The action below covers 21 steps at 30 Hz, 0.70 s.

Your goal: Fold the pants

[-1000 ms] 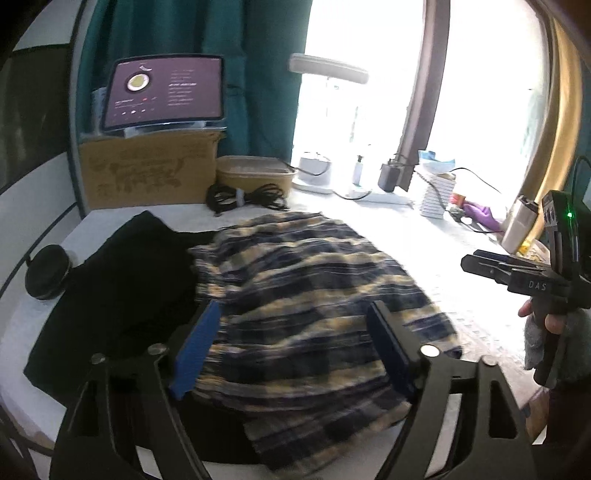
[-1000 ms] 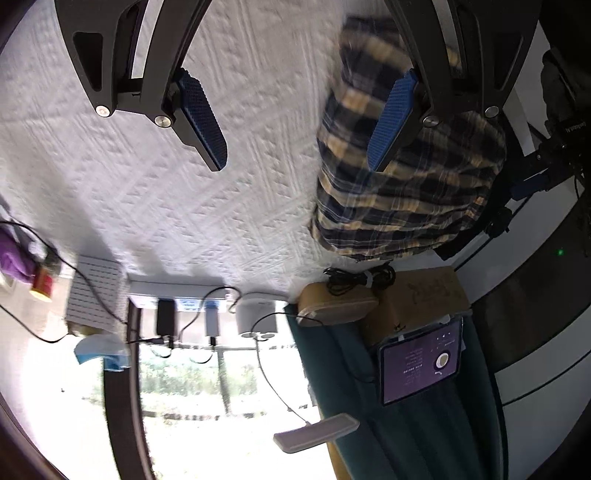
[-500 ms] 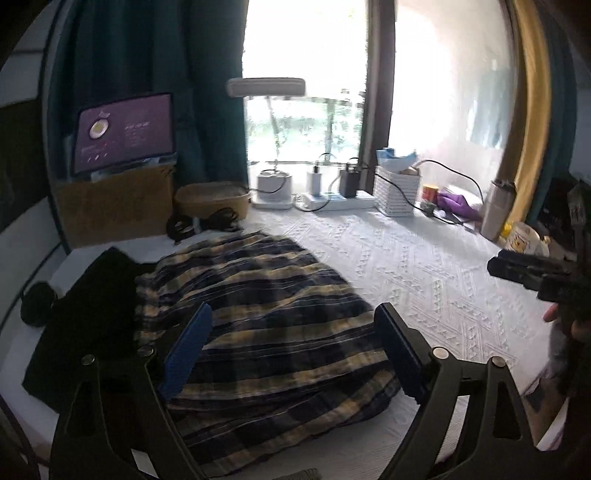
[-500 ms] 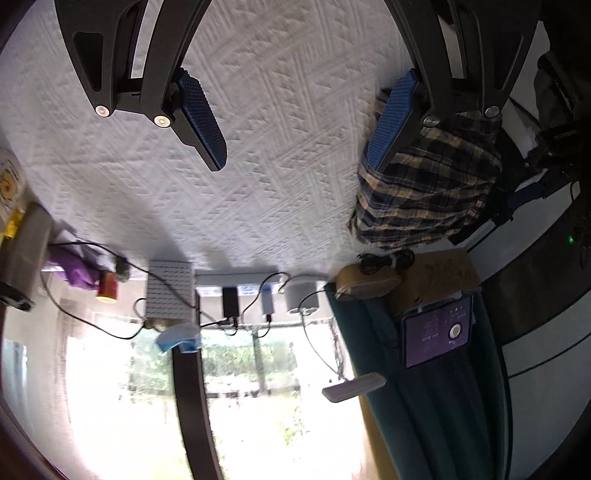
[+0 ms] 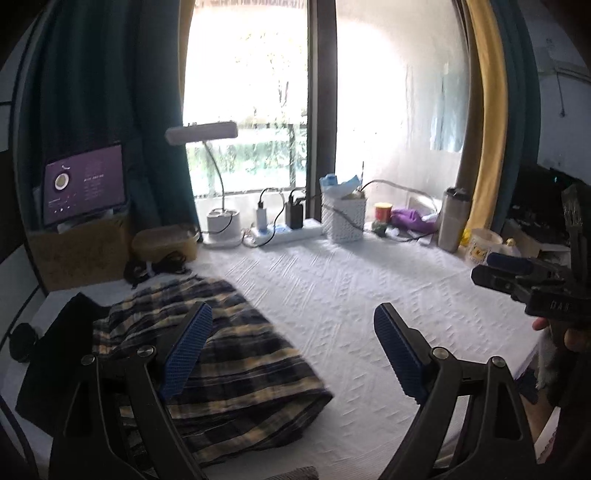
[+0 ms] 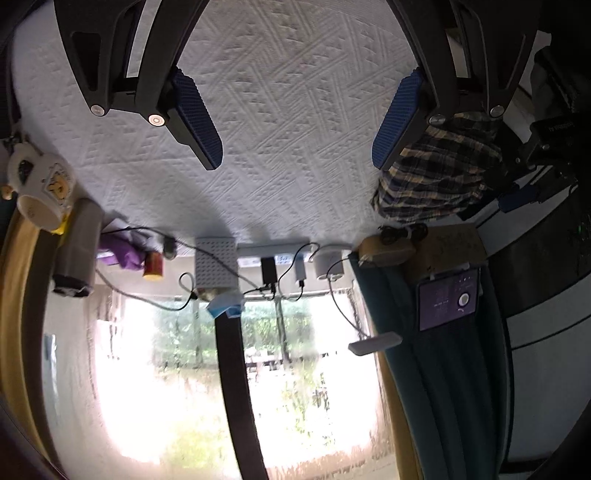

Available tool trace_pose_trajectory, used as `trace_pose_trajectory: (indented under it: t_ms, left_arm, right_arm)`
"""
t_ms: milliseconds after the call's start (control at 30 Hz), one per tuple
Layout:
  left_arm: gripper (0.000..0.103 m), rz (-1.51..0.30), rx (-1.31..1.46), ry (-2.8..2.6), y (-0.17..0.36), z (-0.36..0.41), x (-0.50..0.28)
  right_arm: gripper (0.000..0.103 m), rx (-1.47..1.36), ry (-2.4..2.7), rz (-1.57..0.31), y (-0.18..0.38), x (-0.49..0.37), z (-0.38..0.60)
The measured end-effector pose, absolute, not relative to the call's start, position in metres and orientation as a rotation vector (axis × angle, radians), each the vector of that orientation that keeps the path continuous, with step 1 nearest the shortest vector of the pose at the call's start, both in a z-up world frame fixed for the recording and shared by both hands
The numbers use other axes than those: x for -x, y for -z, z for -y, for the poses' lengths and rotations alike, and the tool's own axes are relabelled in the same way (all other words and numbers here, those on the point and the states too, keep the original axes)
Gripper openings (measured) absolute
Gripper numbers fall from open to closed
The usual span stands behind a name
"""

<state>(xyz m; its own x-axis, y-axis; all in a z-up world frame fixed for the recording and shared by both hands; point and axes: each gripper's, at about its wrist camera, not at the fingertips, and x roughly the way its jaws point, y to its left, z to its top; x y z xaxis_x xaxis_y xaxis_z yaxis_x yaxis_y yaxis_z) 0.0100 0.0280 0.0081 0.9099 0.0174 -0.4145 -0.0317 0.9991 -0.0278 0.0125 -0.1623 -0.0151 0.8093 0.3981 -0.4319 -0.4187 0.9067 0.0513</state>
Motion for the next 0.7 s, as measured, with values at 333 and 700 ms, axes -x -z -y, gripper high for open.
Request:
trace_pose_trajectory:
  t_ms: [333, 700]
  left_arm:
    - [0.089, -0.334, 0.046, -0.035, -0.037, -0.02, 0.007]
    - [0.089, -0.22, 0.021, -0.087, -0.069, -0.02, 0.035]
  right_arm:
    - [0.086, 0.047, -0.375, -0.377, -0.009, 0.013, 0.192]
    - [0.091, 0.078, -0.365, -0.291, -0.036, 0.037, 0.185]
